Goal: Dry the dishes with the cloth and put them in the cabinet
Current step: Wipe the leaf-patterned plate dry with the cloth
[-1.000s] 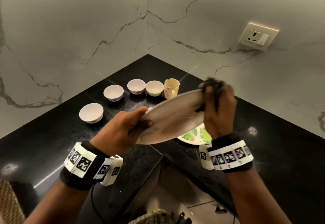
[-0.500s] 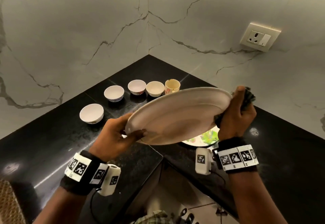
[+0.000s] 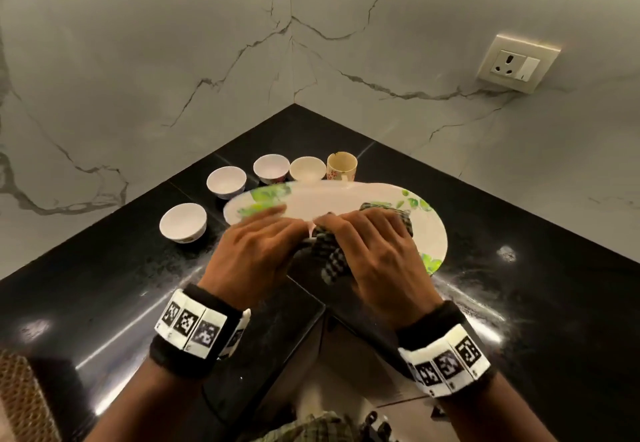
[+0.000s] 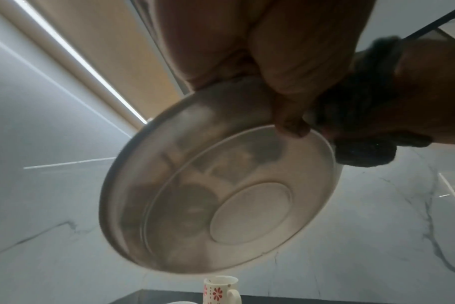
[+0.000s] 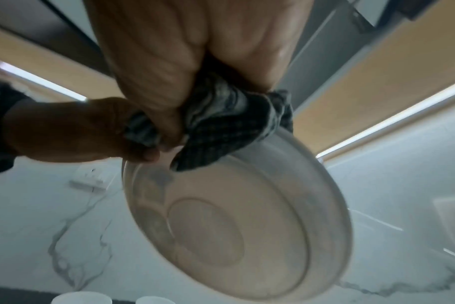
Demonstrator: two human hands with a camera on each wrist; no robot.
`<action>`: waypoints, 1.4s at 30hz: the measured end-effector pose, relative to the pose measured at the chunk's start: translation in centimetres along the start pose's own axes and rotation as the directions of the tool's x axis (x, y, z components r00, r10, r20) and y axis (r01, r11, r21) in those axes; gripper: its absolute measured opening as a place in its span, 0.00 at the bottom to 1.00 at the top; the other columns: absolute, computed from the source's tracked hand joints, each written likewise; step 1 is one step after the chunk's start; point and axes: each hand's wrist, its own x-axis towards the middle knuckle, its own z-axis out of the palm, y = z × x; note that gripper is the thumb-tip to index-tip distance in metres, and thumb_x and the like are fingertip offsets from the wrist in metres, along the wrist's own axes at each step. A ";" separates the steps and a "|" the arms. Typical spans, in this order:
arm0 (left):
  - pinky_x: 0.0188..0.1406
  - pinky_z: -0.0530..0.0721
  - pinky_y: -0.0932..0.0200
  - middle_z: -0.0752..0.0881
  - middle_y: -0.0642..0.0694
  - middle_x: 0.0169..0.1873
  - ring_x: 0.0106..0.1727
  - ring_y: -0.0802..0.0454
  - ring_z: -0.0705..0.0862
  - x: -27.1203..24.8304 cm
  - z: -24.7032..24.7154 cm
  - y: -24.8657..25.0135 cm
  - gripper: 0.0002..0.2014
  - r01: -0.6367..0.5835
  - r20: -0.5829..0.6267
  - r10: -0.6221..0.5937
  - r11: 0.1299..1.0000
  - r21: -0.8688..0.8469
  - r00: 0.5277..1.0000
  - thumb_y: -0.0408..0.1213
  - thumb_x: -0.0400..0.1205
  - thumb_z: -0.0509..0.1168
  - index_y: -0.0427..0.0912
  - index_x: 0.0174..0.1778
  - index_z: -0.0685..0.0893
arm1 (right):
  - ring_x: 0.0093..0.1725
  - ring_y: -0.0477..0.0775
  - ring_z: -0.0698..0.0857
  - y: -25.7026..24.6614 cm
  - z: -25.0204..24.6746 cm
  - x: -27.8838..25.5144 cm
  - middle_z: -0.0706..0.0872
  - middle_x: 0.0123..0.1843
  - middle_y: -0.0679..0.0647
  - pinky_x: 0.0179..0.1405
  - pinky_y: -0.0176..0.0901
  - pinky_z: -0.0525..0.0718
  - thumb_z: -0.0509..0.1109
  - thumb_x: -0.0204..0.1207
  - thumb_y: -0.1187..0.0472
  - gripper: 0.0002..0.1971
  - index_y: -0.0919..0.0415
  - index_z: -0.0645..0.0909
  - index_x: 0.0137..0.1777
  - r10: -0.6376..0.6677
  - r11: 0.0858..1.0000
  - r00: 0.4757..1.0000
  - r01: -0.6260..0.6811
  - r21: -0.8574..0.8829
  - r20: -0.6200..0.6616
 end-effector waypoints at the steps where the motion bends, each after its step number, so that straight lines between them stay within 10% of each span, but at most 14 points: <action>1: 0.75 0.79 0.34 0.92 0.46 0.60 0.67 0.44 0.88 0.0 -0.1 0.0 0.13 -0.046 -0.044 0.046 0.999 0.007 0.998 0.46 0.87 0.64 0.43 0.57 0.89 | 0.57 0.60 0.84 0.3 0.2 -0.3 0.87 0.59 0.56 0.63 0.57 0.80 0.75 0.80 0.50 0.20 0.56 0.81 0.69 -0.005 1.000 1.000 0.005 -0.011 -0.010; 4: 0.86 0.63 0.42 0.72 0.48 0.83 0.87 0.41 0.65 -0.2 0.0 -0.5 0.30 0.163 -0.145 -0.210 0.946 -0.281 0.967 0.63 0.83 0.64 0.46 0.73 0.82 | 0.56 0.62 0.84 1.3 0.9 -1.3 0.87 0.58 0.57 0.63 0.57 0.80 0.80 0.76 0.58 0.23 0.56 0.79 0.68 -0.006 0.999 0.996 0.009 0.034 -0.093; 6: 0.78 0.74 0.51 0.60 0.38 0.88 0.87 0.38 0.63 -0.3 -0.6 -1.1 0.51 0.410 -0.087 -0.734 0.469 -0.783 0.674 0.80 0.71 0.59 0.53 0.86 0.65 | 0.55 0.62 0.83 2.1 1.0 -2.2 0.87 0.57 0.58 0.61 0.59 0.80 0.82 0.74 0.61 0.23 0.57 0.81 0.68 -0.007 0.997 0.991 0.017 0.079 -0.136; 8: 0.69 0.82 0.42 0.60 0.33 0.87 0.83 0.36 0.70 -0.7 -1.2 -2.4 0.60 0.365 0.297 -0.879 -0.155 -0.918 0.373 0.85 0.68 0.53 0.47 0.90 0.56 | 0.55 0.60 0.82 2.6 0.8 -3.2 0.88 0.55 0.57 0.61 0.57 0.79 0.82 0.74 0.60 0.22 0.57 0.82 0.66 -0.032 0.992 0.987 0.051 0.117 -0.159; 9: 0.60 0.88 0.38 0.66 0.28 0.82 0.77 0.32 0.76 -1.0 -1.2 -2.9 0.57 0.334 0.500 -0.793 -0.393 -0.857 0.349 0.81 0.73 0.51 0.40 0.89 0.60 | 0.55 0.60 0.83 2.5 0.7 -3.5 0.88 0.54 0.57 0.61 0.57 0.79 0.81 0.75 0.59 0.20 0.58 0.83 0.65 -0.056 0.987 0.986 0.079 0.138 -0.159; 11: 0.49 0.92 0.38 0.82 0.26 0.71 0.67 0.30 0.85 -1.5 -0.9 -3.4 0.44 0.330 0.673 -0.640 -0.587 -0.739 0.371 0.70 0.84 0.49 0.33 0.80 0.74 | 0.54 0.61 0.86 2.0 0.7 -4.1 0.89 0.53 0.58 0.60 0.58 0.80 0.80 0.76 0.59 0.15 0.60 0.89 0.62 -0.114 0.977 0.982 0.139 0.163 -0.151; 17: 0.57 0.87 0.29 0.90 0.31 0.58 0.58 0.31 0.90 -1.2 1.2 -3.1 0.16 0.231 0.416 -0.893 -0.374 -0.898 0.170 0.40 0.91 0.56 0.35 0.66 0.83 | 0.70 0.57 0.85 -0.1 2.0 -5.1 0.87 0.70 0.55 0.68 0.57 0.81 0.67 0.85 0.62 0.19 0.59 0.82 0.75 -0.224 0.938 0.974 0.213 0.274 0.011; 20: 0.54 0.91 0.36 0.90 0.34 0.57 0.57 0.36 0.91 -0.5 2.8 -1.2 0.16 0.360 0.270 -0.951 -0.201 -0.911 0.152 0.41 0.92 0.55 0.38 0.70 0.81 | 0.80 0.54 0.77 -1.9 3.4 -4.3 0.78 0.80 0.57 0.77 0.53 0.77 0.65 0.82 0.59 0.30 0.62 0.69 0.85 -0.225 0.900 0.948 0.113 0.421 0.227; 24: 0.44 0.90 0.62 0.91 0.43 0.53 0.51 0.55 0.92 -0.8 4.2 1.4 0.15 0.478 0.277 -0.925 -0.125 -0.869 0.261 0.39 0.93 0.55 0.41 0.72 0.81 | 0.81 0.54 0.73 -2.8 3.9 -2.2 0.74 0.83 0.60 0.80 0.27 0.58 0.66 0.78 0.51 0.41 0.60 0.55 0.89 -0.105 0.836 0.882 -0.172 0.521 0.459; 29: 0.51 0.93 0.45 0.92 0.42 0.57 0.55 0.43 0.92 -1.8 3.2 3.1 0.16 0.366 0.316 -0.884 -0.183 -0.912 0.346 0.38 0.94 0.53 0.45 0.74 0.80 | 0.86 0.53 0.65 0.4 5.1 -2.6 0.67 0.87 0.54 0.89 0.40 0.53 0.68 0.79 0.62 0.43 0.53 0.50 0.90 0.122 0.829 0.876 -0.349 0.438 0.467; 34: 0.49 0.94 0.49 0.92 0.43 0.57 0.54 0.47 0.92 -3.6 1.7 1.9 0.17 0.380 0.130 -0.947 -0.009 -0.925 0.292 0.41 0.93 0.55 0.43 0.74 0.82 | 0.87 0.53 0.64 5.1 4.9 -5.3 0.64 0.88 0.55 0.88 0.42 0.54 0.64 0.79 0.67 0.44 0.49 0.47 0.91 0.458 0.733 0.758 -0.618 0.285 0.465; 38: 0.45 0.93 0.57 0.93 0.53 0.52 0.54 0.52 0.92 -3.9 2.8 1.3 0.15 0.417 -0.018 -0.978 0.106 -0.902 0.210 0.42 0.93 0.57 0.47 0.71 0.84 | 0.73 0.67 0.81 2.3 4.9 -7.3 0.74 0.82 0.64 0.77 0.60 0.76 0.62 0.79 0.67 0.43 0.54 0.45 0.91 0.416 0.776 0.745 -0.590 0.223 0.522; 42: 0.52 0.93 0.52 0.90 0.44 0.62 0.58 0.50 0.90 -4.2 4.0 0.4 0.17 0.444 -0.096 -0.988 0.141 -0.885 0.123 0.44 0.93 0.57 0.46 0.75 0.82 | 0.72 0.57 0.83 -2.2 5.2 -7.0 0.85 0.72 0.57 0.77 0.53 0.77 0.63 0.79 0.66 0.38 0.48 0.57 0.88 0.300 0.641 0.754 -0.613 0.462 0.584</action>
